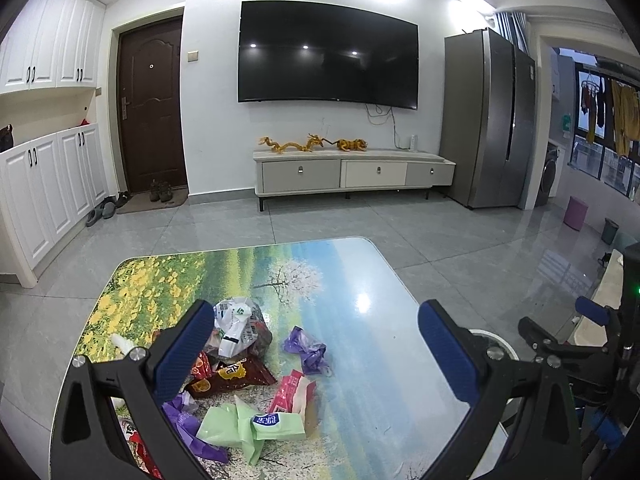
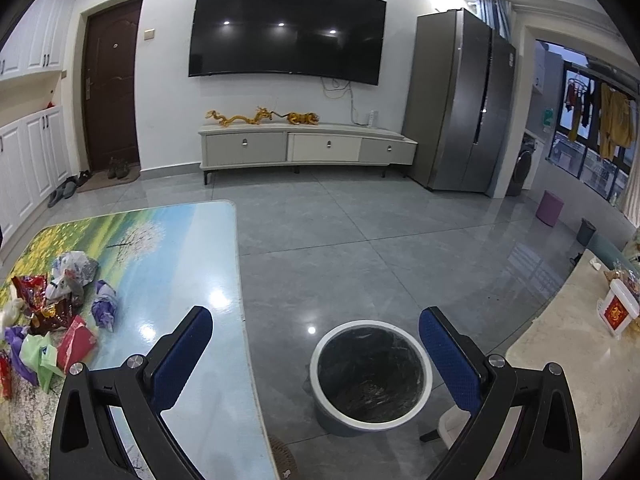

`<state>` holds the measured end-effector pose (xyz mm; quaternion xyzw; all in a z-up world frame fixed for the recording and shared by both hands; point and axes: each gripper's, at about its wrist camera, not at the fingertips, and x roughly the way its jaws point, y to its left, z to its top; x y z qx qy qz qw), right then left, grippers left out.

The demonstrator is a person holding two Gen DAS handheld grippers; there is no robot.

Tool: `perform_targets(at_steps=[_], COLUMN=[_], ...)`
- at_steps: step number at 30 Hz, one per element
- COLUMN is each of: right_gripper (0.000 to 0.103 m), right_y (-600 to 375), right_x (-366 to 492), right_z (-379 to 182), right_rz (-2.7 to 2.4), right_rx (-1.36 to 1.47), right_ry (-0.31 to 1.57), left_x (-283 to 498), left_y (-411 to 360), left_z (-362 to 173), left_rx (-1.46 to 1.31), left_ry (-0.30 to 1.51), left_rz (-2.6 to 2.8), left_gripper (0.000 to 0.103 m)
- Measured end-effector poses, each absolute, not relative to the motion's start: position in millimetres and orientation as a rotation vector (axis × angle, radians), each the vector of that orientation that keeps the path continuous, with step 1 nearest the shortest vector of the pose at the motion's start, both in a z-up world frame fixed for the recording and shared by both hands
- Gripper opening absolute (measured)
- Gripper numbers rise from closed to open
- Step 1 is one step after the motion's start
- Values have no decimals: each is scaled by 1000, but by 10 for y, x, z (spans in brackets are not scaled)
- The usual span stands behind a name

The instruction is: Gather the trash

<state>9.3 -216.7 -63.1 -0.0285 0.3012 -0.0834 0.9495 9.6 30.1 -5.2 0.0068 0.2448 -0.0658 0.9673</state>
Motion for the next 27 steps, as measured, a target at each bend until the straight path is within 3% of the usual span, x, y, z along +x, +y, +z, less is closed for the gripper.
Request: perform_targets(at_steps=[27], right_gripper=[103], right_y=[-2480], right_x=[72], right_z=[-696], right_rz=[-157], right_rx=[30], right_ry=[623], left_x=[124], left_y=[119], left_z=[-122], left_rx=[55], left_ry=[532], left_rz=[-174], left_gripper=[103])
